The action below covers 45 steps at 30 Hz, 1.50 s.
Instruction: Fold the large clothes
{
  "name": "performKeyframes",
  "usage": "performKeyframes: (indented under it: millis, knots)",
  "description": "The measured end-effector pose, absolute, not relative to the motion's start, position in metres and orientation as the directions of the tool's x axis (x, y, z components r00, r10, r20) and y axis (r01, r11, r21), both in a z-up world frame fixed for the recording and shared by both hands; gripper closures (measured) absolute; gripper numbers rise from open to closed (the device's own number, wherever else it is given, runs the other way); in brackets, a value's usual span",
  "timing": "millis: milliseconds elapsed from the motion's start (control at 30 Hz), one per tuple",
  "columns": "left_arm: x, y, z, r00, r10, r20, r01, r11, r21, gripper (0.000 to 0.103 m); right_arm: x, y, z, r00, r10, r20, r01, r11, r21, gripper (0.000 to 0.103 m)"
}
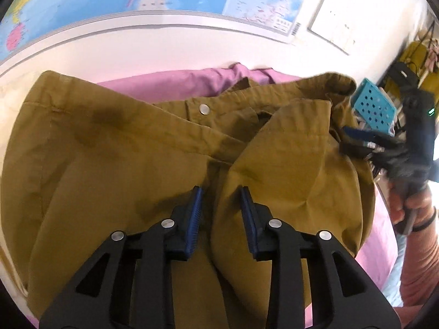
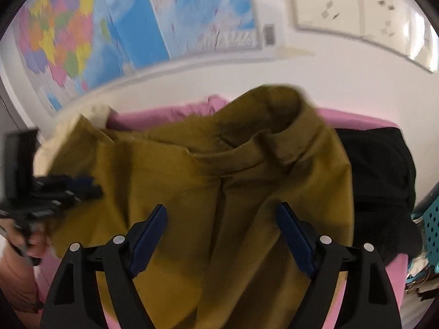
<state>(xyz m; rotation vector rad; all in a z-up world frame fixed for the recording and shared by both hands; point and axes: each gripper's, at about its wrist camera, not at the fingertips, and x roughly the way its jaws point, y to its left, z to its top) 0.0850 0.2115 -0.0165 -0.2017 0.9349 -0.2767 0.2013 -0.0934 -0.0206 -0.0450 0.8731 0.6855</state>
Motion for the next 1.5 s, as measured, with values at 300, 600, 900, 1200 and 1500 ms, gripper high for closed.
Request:
performKeyframes:
  millis: [300, 600, 900, 1200, 1500]
  knots:
    - [0.076, 0.221, 0.012, 0.651, -0.218, -0.727, 0.126, 0.976, -0.18, 0.049, 0.202, -0.081, -0.012, 0.525, 0.477, -0.705, -0.595, 0.798, 0.096, 0.096]
    - [0.08, 0.225, 0.007, 0.622, -0.189, -0.76, 0.163, 0.98, -0.111, 0.021, 0.238, -0.106, -0.017, 0.539, 0.424, -0.728, -0.464, 0.871, 0.163, 0.094]
    - [0.086, 0.205, -0.023, 0.537, -0.115, -0.836, 0.232, 0.973, 0.015, 0.073, 0.232, -0.105, -0.023, 0.503, 0.433, -0.748, -0.471, 0.863, 0.183, 0.065]
    - [0.083, 0.26, -0.001, 0.654, -0.114, -0.748, 0.042, 0.992, -0.115, 0.101, 0.192, -0.115, 0.006, 0.558, 0.491, -0.669, -0.519, 0.835, 0.181, 0.064]
    - [0.093, 0.253, -0.018, 0.618, -0.059, -0.784, -0.006, 0.997, -0.079, 0.101, 0.183, -0.04, -0.006, 0.542, 0.451, -0.709, -0.614, 0.789, 0.032, 0.064]
